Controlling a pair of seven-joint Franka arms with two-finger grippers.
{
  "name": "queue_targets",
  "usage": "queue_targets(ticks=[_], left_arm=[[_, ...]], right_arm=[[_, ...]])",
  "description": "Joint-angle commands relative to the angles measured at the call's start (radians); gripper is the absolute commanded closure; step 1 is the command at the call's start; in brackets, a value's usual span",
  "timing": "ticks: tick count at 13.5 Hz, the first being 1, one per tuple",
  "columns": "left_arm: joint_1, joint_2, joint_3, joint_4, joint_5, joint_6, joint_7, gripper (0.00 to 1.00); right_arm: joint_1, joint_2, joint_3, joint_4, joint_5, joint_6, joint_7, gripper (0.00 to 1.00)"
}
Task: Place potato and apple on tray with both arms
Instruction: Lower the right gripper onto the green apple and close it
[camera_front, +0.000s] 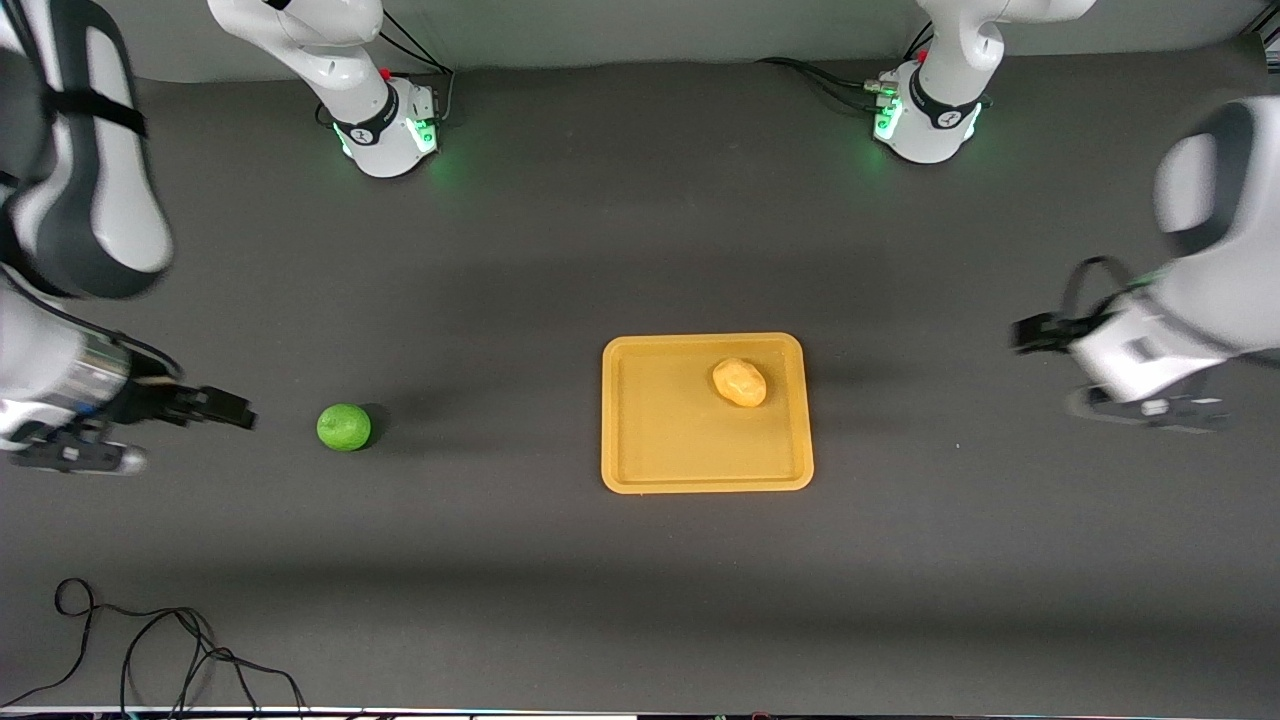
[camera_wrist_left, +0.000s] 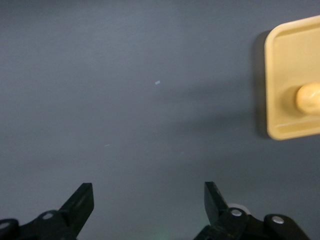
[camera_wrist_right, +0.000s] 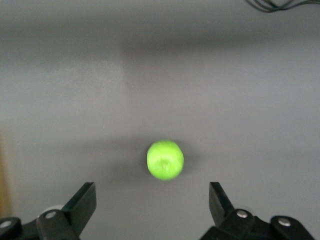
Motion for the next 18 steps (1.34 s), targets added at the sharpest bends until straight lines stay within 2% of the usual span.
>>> queue_targets(ticks=[1, 5, 7, 10, 17, 18], left_arm=[[0.054, -0.084, -0.012, 0.0, -0.004, -0.069, 0.052, 0.02], [0.08, -0.12, -0.014, 0.005, -0.021, -0.073, -0.001, 0.03], [0.08, -0.128, -0.014, 0.019, -0.027, -0.085, -0.015, 0.04], [0.083, -0.131, -0.012, 0.03, -0.035, -0.104, -0.025, 0.0], [0.087, -0.129, -0.008, 0.031, -0.05, -0.089, -0.025, 0.02], [0.087, -0.129, -0.008, 0.031, -0.05, -0.089, -0.025, 0.02]], right_arm=[[0.047, -0.004, -0.002, -0.182, 0.024, 0.225, -0.004, 0.0], [0.049, 0.068, -0.004, -0.322, 0.022, 0.478, -0.011, 0.0], [0.044, 0.089, -0.004, -0.369, 0.021, 0.555, -0.016, 0.0], [0.043, 0.126, -0.007, -0.377, 0.018, 0.568, -0.014, 0.0], [0.046, 0.181, -0.025, -0.376, 0.004, 0.572, -0.023, 0.01], [0.047, 0.181, -0.025, -0.376, 0.002, 0.566, -0.025, 0.21]])
